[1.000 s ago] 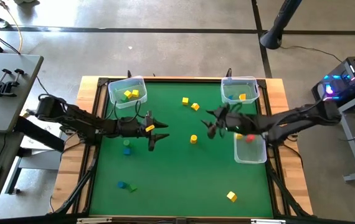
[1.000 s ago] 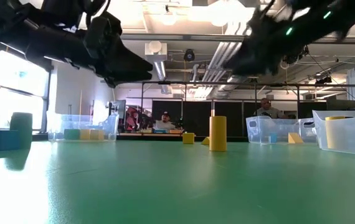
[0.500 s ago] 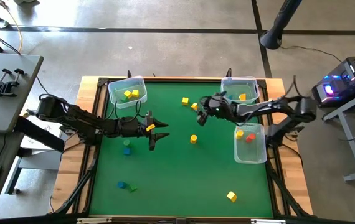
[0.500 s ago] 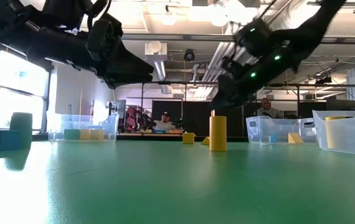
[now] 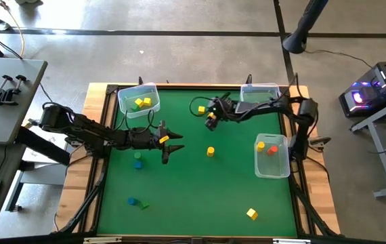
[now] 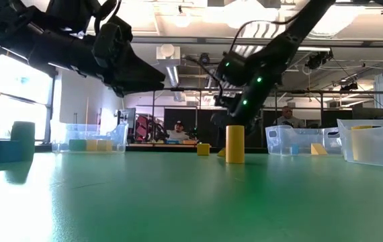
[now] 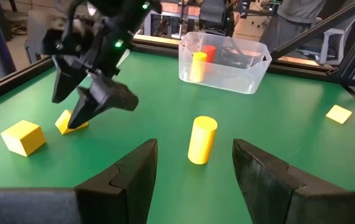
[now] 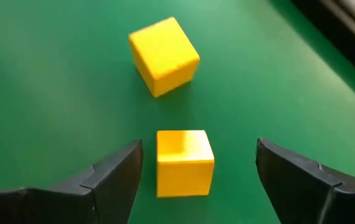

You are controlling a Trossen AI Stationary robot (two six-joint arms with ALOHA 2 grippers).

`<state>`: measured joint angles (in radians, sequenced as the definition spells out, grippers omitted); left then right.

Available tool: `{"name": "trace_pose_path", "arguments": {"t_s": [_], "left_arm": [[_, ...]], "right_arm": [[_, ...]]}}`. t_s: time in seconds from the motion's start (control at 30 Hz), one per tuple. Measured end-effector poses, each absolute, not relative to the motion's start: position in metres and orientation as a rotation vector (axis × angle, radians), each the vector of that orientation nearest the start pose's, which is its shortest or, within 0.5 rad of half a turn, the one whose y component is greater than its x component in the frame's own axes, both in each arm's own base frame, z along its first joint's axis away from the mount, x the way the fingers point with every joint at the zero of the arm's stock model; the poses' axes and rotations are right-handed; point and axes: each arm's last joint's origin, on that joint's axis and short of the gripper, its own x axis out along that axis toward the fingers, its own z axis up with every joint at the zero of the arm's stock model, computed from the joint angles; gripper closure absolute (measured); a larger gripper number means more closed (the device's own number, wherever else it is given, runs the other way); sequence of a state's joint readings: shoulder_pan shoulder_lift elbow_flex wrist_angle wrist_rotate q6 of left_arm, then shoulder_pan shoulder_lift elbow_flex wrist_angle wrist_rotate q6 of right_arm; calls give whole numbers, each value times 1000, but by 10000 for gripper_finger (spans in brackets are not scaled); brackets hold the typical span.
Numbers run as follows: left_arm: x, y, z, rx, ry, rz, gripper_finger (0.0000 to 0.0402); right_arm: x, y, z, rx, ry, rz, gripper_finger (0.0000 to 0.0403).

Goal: Sort blocks by size
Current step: Put the yellow triangular block into the top right transparent bin

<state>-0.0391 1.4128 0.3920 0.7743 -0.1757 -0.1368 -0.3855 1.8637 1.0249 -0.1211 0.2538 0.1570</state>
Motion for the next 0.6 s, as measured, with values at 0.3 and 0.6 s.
{"name": "trace_pose_path", "arguments": {"t_s": [0.3, 0.6], "left_arm": [[251, -5, 161, -107, 257, 154, 206], [250, -5, 161, -107, 262, 154, 206]], "right_arm": [[336, -145, 121, 215, 982, -656, 138], [332, -135, 127, 197, 1042, -620, 273]]}}
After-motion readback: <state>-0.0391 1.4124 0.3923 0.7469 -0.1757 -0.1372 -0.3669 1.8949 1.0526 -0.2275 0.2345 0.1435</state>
